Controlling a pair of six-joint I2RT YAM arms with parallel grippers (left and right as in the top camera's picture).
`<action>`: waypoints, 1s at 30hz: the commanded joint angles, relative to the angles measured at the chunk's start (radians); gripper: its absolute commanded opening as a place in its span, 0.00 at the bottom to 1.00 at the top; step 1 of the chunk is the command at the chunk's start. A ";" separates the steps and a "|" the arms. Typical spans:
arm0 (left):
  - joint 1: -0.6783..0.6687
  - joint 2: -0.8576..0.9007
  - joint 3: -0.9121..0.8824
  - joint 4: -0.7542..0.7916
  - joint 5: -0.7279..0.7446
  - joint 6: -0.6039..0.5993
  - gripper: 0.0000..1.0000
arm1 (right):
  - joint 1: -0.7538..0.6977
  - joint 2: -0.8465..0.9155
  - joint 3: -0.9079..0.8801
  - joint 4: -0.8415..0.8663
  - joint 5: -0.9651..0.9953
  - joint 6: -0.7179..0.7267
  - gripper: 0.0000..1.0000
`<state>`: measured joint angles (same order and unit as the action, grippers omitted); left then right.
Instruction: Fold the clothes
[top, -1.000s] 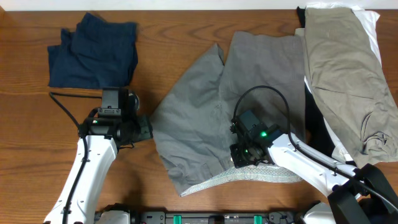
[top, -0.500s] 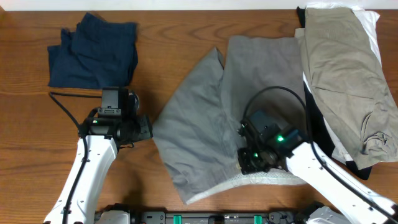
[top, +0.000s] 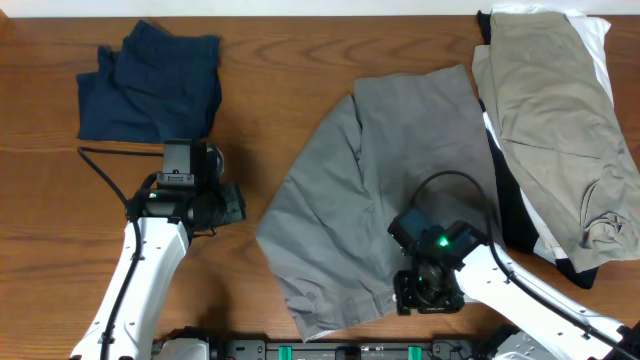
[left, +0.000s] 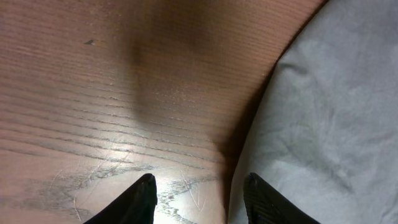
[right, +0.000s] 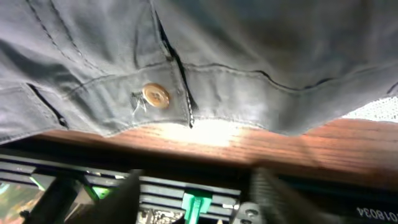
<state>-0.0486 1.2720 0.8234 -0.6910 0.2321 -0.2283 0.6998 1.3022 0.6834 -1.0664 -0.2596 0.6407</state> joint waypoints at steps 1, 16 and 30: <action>-0.002 0.002 -0.001 0.002 -0.014 0.017 0.47 | -0.014 -0.001 0.014 0.026 0.018 0.035 0.64; -0.002 0.003 0.203 0.085 -0.016 0.048 0.82 | -0.263 0.065 0.255 0.364 0.192 -0.336 0.73; -0.003 0.388 0.465 0.170 0.147 0.130 0.89 | -0.449 0.254 0.264 0.693 0.110 -0.450 0.70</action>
<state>-0.0490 1.5761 1.2209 -0.5190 0.3191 -0.1596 0.2588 1.5497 0.9340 -0.3874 -0.1246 0.2474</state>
